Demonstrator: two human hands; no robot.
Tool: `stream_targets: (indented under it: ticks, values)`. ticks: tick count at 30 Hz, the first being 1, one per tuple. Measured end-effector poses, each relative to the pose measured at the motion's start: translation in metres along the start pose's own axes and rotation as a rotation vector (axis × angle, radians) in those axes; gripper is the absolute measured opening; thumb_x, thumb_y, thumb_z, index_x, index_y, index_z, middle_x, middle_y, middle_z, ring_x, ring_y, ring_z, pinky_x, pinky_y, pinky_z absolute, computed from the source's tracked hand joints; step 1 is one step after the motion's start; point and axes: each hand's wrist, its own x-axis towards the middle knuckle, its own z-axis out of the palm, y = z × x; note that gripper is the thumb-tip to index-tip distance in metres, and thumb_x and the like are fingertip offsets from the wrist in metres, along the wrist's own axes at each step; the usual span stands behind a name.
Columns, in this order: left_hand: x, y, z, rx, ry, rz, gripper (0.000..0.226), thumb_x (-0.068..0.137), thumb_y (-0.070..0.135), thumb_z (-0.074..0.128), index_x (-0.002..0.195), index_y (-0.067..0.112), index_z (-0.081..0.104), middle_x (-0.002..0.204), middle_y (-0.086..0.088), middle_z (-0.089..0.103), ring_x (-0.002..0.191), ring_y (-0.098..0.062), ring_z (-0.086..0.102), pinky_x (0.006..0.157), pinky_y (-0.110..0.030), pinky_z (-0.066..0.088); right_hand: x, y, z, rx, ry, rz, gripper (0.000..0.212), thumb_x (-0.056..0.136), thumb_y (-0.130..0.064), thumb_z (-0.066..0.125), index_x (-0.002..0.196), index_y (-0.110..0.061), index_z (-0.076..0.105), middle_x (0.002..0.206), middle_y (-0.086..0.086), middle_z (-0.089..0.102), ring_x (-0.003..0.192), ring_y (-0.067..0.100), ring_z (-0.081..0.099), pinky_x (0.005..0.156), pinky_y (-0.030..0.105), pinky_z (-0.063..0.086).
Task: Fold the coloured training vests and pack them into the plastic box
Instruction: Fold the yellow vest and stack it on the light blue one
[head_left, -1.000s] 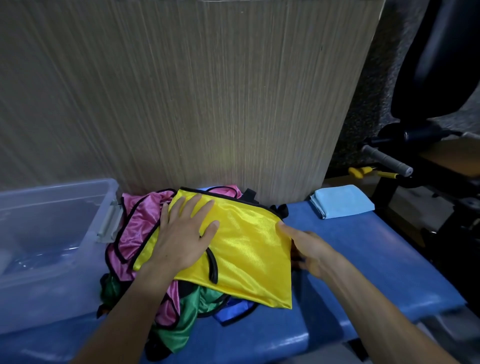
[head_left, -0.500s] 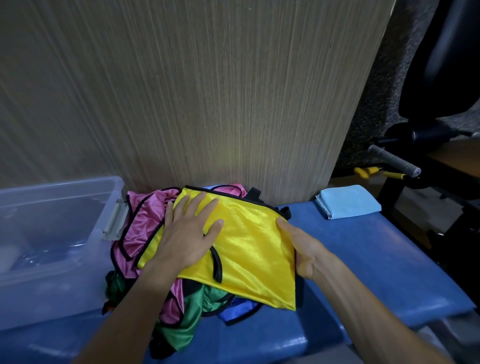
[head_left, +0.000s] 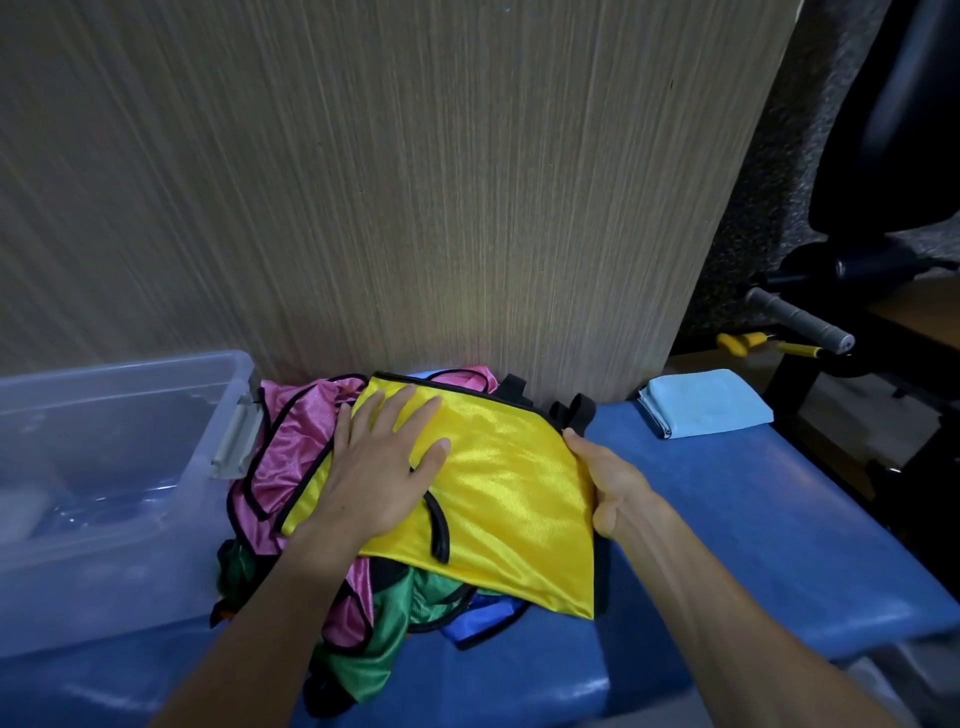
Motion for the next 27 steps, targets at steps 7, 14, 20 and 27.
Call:
stream_targets:
  ticks: [7, 14, 20, 27]
  values:
    - [0.0, -0.001, 0.0, 0.031, 0.001, 0.003, 0.074, 0.092, 0.074, 0.007, 0.158, 0.044, 0.021, 0.168, 0.009, 0.014, 0.156, -0.025, 0.004, 0.125, -0.053, -0.006, -0.002, 0.004, 0.002, -0.104, 0.05, -0.095, 0.064, 0.081, -0.058, 0.076, 0.119, -0.014, 0.048, 0.116, 0.011, 0.061, 0.101, 0.029, 0.063, 0.088, 0.05, 0.055]
    - [0.003, 0.015, -0.01, 0.099, 0.109, 0.172, 0.056, 0.094, 0.046, 0.028, 0.14, 0.033, 0.058, 0.154, 0.002, 0.047, 0.149, -0.024, 0.03, 0.125, -0.056, 0.006, -0.011, 0.014, -0.004, -0.048, 0.11, -0.347, 0.025, 0.09, -0.033, 0.077, 0.091, -0.01, 0.067, 0.103, 0.016, 0.073, 0.097, 0.032, 0.07, 0.085, 0.05, 0.059]
    - [-0.005, 0.063, 0.0, 0.141, -0.096, 0.257, 0.067, 0.096, 0.065, 0.009, 0.157, 0.043, 0.028, 0.169, 0.007, 0.013, 0.157, -0.023, -0.002, 0.124, -0.051, -0.011, -0.016, 0.002, -0.057, -0.306, 0.269, -0.536, 0.024, 0.094, -0.041, 0.07, 0.089, -0.018, 0.067, 0.091, 0.008, 0.072, 0.093, 0.03, 0.068, 0.089, 0.053, 0.057]
    - [-0.023, 0.164, 0.06, 0.18, -0.3, 0.353, 0.07, 0.097, 0.066, 0.001, 0.161, 0.039, 0.005, 0.171, -0.002, -0.001, 0.155, -0.037, -0.011, 0.121, -0.057, -0.015, -0.024, -0.032, -0.172, -0.695, 0.442, -0.52, 0.042, 0.096, -0.043, 0.066, 0.12, -0.008, 0.066, 0.116, 0.016, 0.067, 0.115, 0.04, 0.06, 0.1, 0.054, 0.049]
